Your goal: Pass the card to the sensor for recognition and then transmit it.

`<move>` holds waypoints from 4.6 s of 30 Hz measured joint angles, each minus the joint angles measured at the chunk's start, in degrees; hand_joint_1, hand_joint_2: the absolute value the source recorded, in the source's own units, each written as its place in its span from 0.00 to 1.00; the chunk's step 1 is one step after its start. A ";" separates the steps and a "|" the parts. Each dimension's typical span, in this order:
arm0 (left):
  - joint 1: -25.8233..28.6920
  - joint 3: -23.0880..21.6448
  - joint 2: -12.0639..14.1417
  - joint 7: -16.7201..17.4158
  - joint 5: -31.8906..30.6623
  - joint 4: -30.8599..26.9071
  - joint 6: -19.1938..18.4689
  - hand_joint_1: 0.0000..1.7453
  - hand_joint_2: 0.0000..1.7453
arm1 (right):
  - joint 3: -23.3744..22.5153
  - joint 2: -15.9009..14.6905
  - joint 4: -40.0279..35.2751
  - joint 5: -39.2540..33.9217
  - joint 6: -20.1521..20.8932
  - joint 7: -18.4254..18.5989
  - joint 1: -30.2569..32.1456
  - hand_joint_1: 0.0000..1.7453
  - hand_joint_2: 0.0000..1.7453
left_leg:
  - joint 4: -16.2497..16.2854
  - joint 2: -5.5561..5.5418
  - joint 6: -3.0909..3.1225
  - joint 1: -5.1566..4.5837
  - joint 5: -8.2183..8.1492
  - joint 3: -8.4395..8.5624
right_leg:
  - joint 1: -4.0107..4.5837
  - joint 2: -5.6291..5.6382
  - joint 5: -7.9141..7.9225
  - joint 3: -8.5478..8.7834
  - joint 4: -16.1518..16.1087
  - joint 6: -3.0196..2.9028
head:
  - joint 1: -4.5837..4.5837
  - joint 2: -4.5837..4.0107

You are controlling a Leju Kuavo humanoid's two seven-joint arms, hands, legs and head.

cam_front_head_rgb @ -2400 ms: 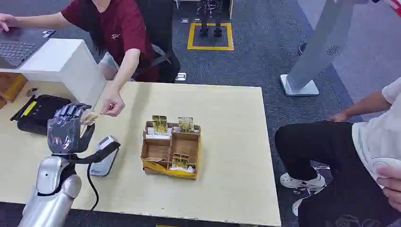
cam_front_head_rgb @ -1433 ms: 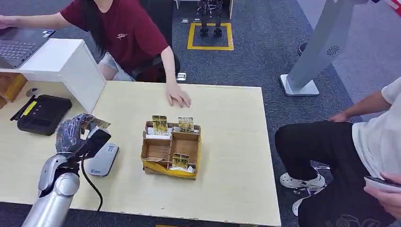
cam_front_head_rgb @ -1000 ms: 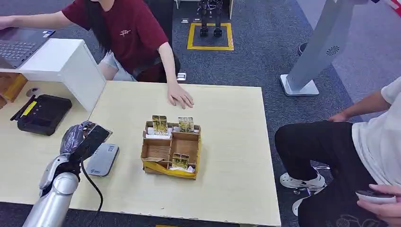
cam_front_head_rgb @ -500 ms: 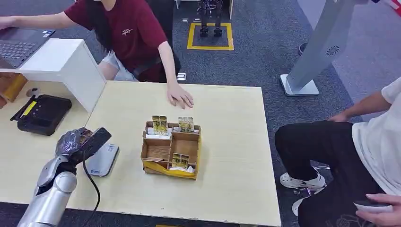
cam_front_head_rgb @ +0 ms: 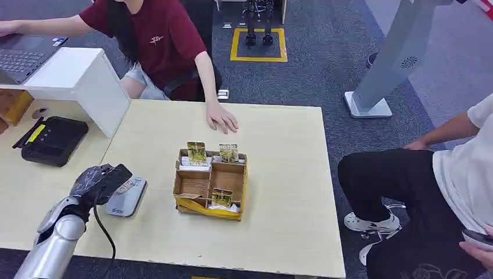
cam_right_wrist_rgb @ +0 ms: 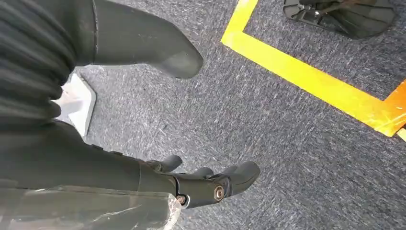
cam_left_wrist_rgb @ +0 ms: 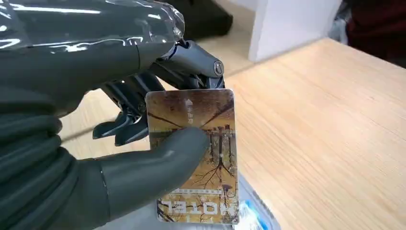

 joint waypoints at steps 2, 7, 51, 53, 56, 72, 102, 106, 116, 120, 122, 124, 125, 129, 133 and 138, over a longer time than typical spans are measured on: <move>1.24 0.22 0.68 -1.50 4.70 -1.19 -2.55 1.00 1.00 | 0.00 0.00 0.00 0.07 0.02 -0.11 0.00 0.00 1.00 | 0.00 0.02 0.00 0.02 0.00 0.00 | 0.00 0.02 0.00 -0.01 0.00 0.00 | -0.02 0.00; 3.87 0.77 2.29 -2.48 8.54 -3.55 -4.05 1.00 1.00 | 0.00 0.00 0.00 0.15 0.04 -0.24 -0.02 0.00 1.00 | 0.00 0.02 0.00 0.03 0.00 -0.01 | 0.00 0.04 0.00 -0.02 0.00 0.00 | 0.00 0.00; 4.13 -1.16 0.33 4.20 -7.90 0.43 2.85 1.00 1.00 | 1.36 0.17 -0.02 0.07 1.18 -1.71 -1.46 0.00 1.00 | 0.00 -0.01 0.07 -0.02 0.08 0.12 | -0.01 -0.03 0.05 0.14 0.00 0.07 | 0.00 0.00; 4.35 -1.16 -0.16 2.79 -6.50 0.30 4.52 1.00 1.00 | 1.36 0.17 0.00 0.04 1.22 -1.77 -1.44 0.00 1.00 | 0.01 -0.01 0.07 -0.02 0.08 0.13 | -0.01 -0.02 0.05 0.13 0.00 0.07 | 0.00 0.00; 4.50 -0.22 -2.32 -2.24 -1.16 -1.78 8.59 1.00 1.00 | 1.36 0.17 0.00 -0.04 1.11 -1.84 -1.43 0.00 1.00 | 0.04 -0.06 0.10 -0.02 0.10 0.08 | -0.01 -0.06 0.06 0.11 0.00 0.08 | 0.00 0.00; -0.38 0.92 -11.59 -16.25 -5.41 -8.48 34.92 1.00 1.00 | 4.00 0.85 0.00 1.11 2.19 -2.30 -2.50 0.00 1.00 | 0.10 -0.04 0.12 -0.01 0.09 -0.04 | 0.00 -0.04 0.10 0.01 -0.01 0.14 | 0.00 0.00; -12.19 0.92 -14.58 -15.55 -8.23 3.91 43.12 1.00 1.00 | 7.30 1.75 0.00 0.92 2.93 -1.68 -3.17 0.00 1.00 | 0.12 0.02 0.12 -0.02 0.09 -0.07 | 0.00 0.02 0.17 -0.03 -0.01 0.16 | 0.00 0.00; -12.31 0.92 -14.73 -15.61 -8.25 4.35 43.12 0.00 1.00 | 7.32 1.84 0.00 0.90 2.91 -1.71 -3.16 0.00 1.00 | 0.12 0.03 0.12 -0.02 0.09 -0.07 | 0.00 0.02 0.17 -0.03 -0.01 0.16 | 0.00 0.00; -12.31 0.92 -14.76 -16.36 -6.50 4.39 43.12 0.00 1.00 | 7.37 1.84 0.00 0.76 2.78 -1.68 -3.02 0.00 1.00 | 0.13 0.02 0.12 -0.02 0.09 -0.09 | 0.00 0.02 0.17 -0.03 -0.01 0.16 | 0.00 0.00; -12.31 0.92 -14.76 -16.55 -6.35 4.39 43.12 0.00 1.00 | 7.37 1.84 0.00 0.63 2.80 -1.68 -3.00 0.00 1.00 | 0.13 0.02 0.12 -0.02 0.09 -0.08 | 0.00 0.02 0.17 -0.04 -0.01 0.16 | 0.00 0.00; -12.31 0.92 -14.84 -15.85 -6.33 4.39 43.05 0.00 1.00 | 7.37 1.84 0.00 0.48 2.82 -1.68 -3.00 0.00 1.00 | 0.13 0.02 0.12 -0.02 0.09 -0.08 | 0.00 0.02 0.17 -0.04 -0.01 0.16 | 0.00 0.00; -12.31 0.92 -15.02 -15.26 -6.04 4.39 43.05 0.00 1.00 | 7.37 1.84 0.00 0.20 2.78 -1.68 -2.98 0.00 1.00 | 0.13 0.02 0.12 -0.02 0.09 -0.08 | 0.00 0.02 0.17 -0.03 -0.01 0.16 | 0.00 0.00; -12.31 0.92 -15.11 -14.98 -5.60 4.39 43.05 0.00 1.00 | 7.37 1.84 0.00 0.13 2.78 -1.68 -2.98 0.00 1.00 | 0.13 0.02 0.12 -0.02 0.09 -0.08 | 0.00 0.02 0.17 -0.03 -0.01 0.16 | 0.00 0.00; -12.29 0.92 -15.65 -15.96 -0.35 4.35 41.83 0.00 1.00 | 7.37 1.86 0.00 -0.13 2.64 -1.42 -2.94 0.00 1.00 | 0.14 0.02 0.12 -0.02 0.09 -0.09 | 0.00 0.02 0.18 -0.03 -0.01 0.17 | -0.02 0.00; -11.86 1.14 -16.26 -17.03 5.50 3.27 39.49 0.00 1.00 | 7.37 1.88 0.00 -0.57 1.79 -0.94 -2.75 0.00 1.00 | 0.14 0.01 0.12 -0.02 0.09 -0.11 | -0.01 0.01 0.18 -0.03 -0.01 0.17 | -0.02 0.00; -9.74 1.18 -15.65 -18.30 7.64 0.04 35.49 0.00 1.00 | 7.37 1.88 0.00 -1.05 1.73 -0.94 -2.31 0.00 1.00 | 0.14 0.02 0.12 -0.01 0.09 -0.14 | 0.00 0.01 0.17 -0.04 -0.01 0.17 | 0.00 0.00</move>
